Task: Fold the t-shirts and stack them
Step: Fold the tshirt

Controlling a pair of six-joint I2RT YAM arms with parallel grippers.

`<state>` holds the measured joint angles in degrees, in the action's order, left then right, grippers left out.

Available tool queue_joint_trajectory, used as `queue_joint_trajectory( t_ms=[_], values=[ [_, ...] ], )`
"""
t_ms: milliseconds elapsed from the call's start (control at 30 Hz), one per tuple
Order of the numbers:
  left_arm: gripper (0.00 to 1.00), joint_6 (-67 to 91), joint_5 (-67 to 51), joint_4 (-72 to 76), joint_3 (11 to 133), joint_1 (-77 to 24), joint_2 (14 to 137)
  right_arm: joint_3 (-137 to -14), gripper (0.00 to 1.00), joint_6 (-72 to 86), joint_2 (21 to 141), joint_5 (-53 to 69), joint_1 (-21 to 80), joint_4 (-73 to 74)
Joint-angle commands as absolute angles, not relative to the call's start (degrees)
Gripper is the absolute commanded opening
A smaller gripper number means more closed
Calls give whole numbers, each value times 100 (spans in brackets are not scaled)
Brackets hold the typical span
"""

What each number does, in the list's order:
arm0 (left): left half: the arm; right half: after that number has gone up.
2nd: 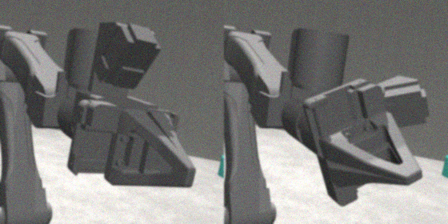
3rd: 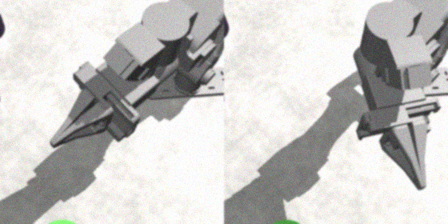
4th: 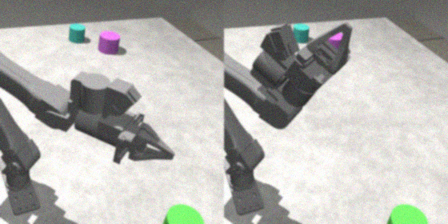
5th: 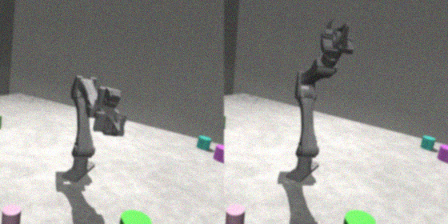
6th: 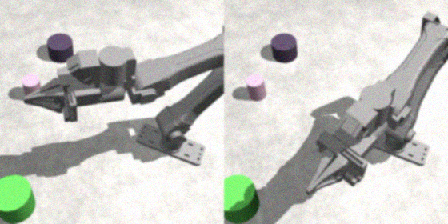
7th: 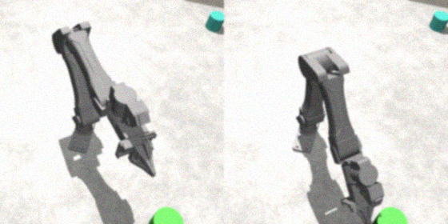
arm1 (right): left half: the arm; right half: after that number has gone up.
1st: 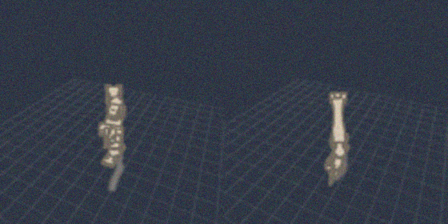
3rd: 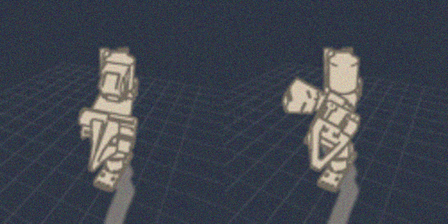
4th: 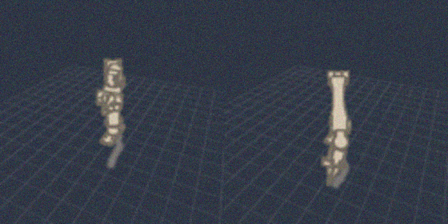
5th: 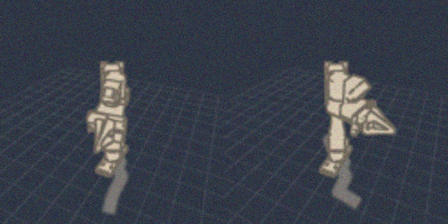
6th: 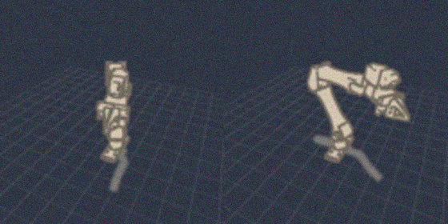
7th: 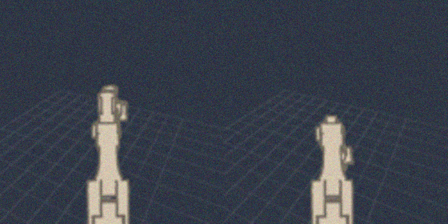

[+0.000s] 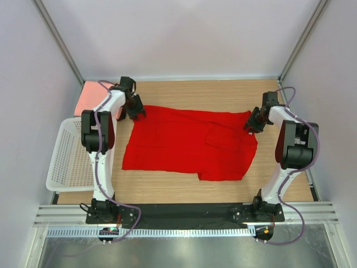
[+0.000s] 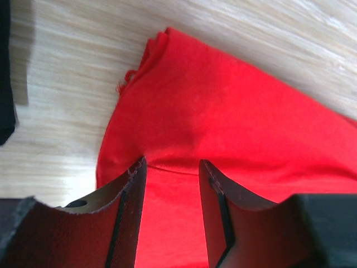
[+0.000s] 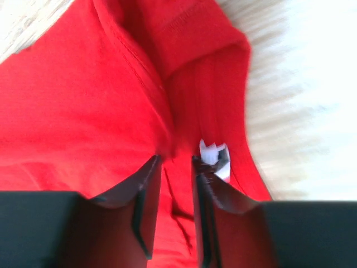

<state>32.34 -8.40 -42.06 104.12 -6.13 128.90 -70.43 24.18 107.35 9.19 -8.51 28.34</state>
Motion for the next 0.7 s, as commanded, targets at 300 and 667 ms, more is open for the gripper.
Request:
queue_joint_trajectory(
  t_ms=[300, 667],
  values=[
    [47, 3172, -1482, -3905, 9924, -1729, 11172, -6558, 37, 2724, 9097, 36, -62, 3639],
    [46, 3788, -2268, -2366, 9009, -3374, 11319, -5529, 36, 2927, 8798, -466, 554, 3313]
  ],
)
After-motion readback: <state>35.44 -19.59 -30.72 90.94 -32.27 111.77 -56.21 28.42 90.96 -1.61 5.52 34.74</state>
